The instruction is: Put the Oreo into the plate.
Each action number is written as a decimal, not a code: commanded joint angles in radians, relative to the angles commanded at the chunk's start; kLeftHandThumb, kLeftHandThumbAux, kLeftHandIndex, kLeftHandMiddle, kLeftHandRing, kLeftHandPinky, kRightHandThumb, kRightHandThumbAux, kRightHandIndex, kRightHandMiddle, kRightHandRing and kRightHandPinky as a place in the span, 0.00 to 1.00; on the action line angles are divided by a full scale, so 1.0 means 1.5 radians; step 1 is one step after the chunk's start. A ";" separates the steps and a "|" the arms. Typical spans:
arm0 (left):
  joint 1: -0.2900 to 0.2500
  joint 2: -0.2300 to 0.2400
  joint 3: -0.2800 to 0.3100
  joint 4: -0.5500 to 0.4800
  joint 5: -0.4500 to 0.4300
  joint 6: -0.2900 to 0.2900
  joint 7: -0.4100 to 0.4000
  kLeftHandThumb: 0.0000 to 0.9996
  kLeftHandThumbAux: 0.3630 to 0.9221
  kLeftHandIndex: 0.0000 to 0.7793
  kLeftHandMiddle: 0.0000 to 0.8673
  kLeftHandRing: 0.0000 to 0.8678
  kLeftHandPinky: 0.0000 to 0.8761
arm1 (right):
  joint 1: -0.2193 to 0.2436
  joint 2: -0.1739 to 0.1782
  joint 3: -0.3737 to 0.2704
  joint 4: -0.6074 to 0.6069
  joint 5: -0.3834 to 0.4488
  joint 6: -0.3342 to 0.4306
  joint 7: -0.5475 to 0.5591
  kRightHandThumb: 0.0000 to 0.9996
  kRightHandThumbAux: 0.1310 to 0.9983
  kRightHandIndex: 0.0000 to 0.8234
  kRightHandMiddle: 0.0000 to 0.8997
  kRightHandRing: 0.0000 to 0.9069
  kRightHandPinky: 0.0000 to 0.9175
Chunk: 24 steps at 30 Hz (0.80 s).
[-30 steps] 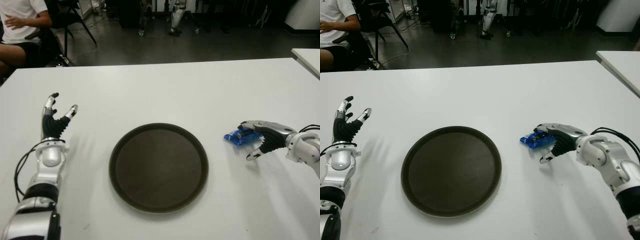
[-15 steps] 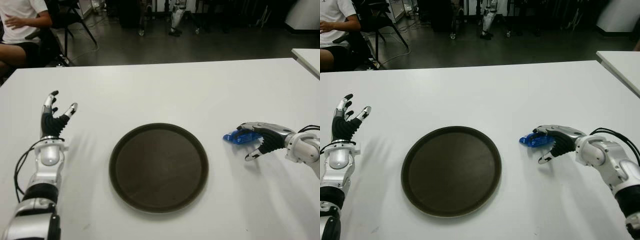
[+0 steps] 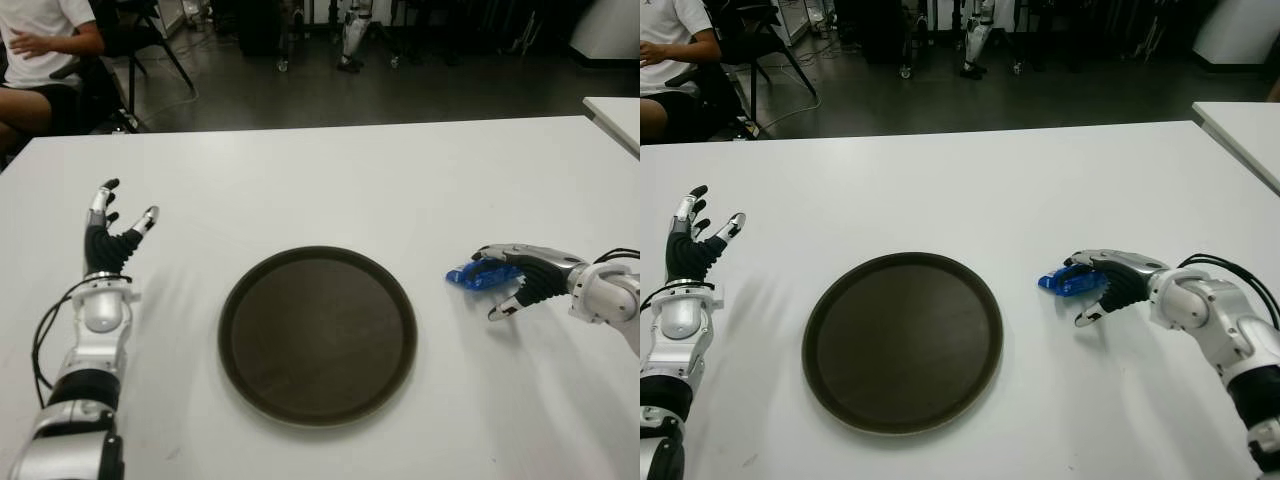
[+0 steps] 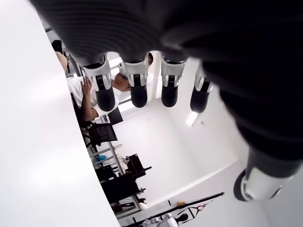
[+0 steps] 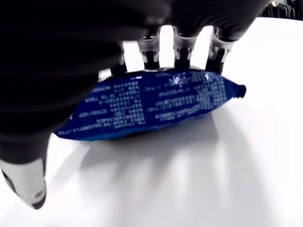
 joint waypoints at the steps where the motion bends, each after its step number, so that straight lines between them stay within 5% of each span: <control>1: 0.000 0.000 0.000 -0.002 0.001 0.002 0.001 0.00 0.48 0.00 0.00 0.01 0.05 | -0.001 0.001 0.001 0.000 0.000 0.000 0.002 0.00 0.55 0.00 0.00 0.00 0.00; 24: 0.013 -0.009 0.001 -0.041 0.007 0.020 0.014 0.00 0.51 0.01 0.01 0.02 0.03 | 0.000 0.012 0.003 -0.008 0.005 0.019 0.024 0.00 0.55 0.00 0.00 0.00 0.00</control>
